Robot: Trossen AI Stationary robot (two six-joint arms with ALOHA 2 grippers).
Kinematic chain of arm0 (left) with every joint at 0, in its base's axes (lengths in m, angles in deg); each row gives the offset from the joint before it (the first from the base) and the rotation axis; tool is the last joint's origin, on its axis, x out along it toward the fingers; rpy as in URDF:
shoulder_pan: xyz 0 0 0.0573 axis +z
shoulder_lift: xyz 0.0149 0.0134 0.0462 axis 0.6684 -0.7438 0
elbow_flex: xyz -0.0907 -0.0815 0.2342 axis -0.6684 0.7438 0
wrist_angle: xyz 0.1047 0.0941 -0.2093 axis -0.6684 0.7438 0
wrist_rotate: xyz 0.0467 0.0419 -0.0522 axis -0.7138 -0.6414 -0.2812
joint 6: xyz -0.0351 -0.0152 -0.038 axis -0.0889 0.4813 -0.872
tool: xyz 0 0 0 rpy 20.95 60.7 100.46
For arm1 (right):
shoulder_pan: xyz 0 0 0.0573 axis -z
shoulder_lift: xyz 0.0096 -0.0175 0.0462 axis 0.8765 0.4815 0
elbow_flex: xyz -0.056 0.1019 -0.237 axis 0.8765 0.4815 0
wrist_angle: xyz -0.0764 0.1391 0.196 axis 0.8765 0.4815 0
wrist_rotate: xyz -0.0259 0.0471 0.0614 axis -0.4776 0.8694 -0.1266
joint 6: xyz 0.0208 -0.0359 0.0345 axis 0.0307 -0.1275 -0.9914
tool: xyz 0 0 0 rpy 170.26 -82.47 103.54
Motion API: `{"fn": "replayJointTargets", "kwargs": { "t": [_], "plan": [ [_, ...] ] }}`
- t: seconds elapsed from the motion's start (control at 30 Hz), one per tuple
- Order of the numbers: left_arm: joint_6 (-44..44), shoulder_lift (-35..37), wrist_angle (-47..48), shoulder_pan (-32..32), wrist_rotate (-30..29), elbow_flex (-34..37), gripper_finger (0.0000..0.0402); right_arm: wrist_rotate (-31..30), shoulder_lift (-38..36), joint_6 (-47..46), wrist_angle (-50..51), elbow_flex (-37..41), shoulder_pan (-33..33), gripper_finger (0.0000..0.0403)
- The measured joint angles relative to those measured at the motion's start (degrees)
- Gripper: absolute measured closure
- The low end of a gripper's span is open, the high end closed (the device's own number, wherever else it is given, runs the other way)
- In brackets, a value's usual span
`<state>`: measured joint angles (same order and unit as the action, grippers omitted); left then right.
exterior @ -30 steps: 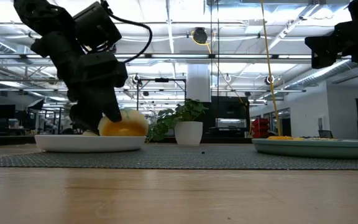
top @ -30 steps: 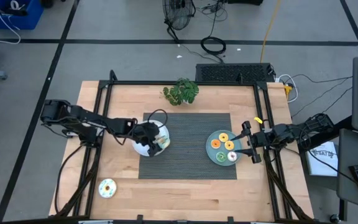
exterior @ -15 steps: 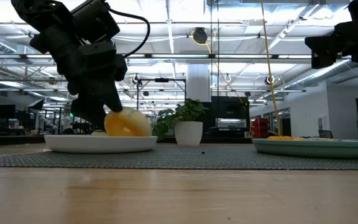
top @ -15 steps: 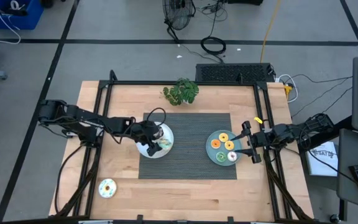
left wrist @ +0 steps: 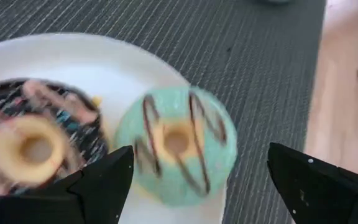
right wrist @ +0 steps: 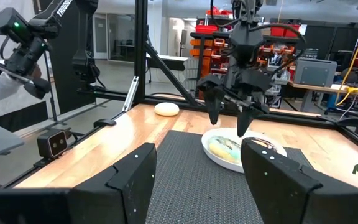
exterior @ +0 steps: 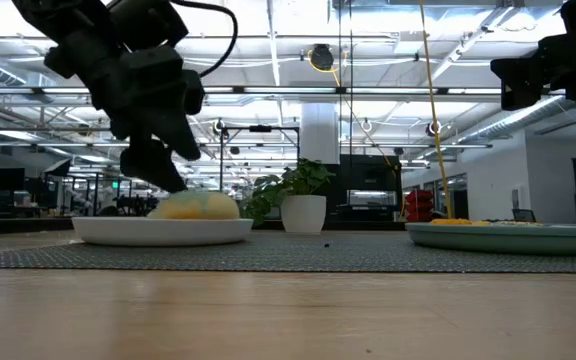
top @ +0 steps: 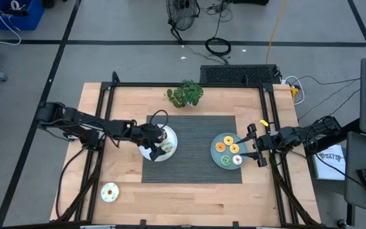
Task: Pick & Place donuts
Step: Put the large white doughnut on top of the white plate
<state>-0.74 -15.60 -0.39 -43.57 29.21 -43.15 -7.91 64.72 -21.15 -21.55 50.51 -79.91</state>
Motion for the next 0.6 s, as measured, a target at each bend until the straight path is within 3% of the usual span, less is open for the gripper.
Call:
{"fn": "replayJointTargets", "kwargs": {
  "t": [0.3, 0.47, 0.6],
  "plan": [
    [2.1, 7.6, -0.2, -1.1, 4.0, 0.1, 0.0036, 0.0, 0.0, 0.0, 0.0, 0.0, 0.0, 0.0181],
    [8.7, 13.2, -4.2, -7.6, 4.1, -0.7, 0.0036, 0.0, 0.0, 0.0, 0.0, 0.0, 0.0, 0.0181],
    [7.9, 14.9, 2.4, -15.0, -1.8, -5.3, 0.0036, 0.0, 0.0, 0.0, 0.0, 0.0, 0.0, 0.0181]
  ]
}}
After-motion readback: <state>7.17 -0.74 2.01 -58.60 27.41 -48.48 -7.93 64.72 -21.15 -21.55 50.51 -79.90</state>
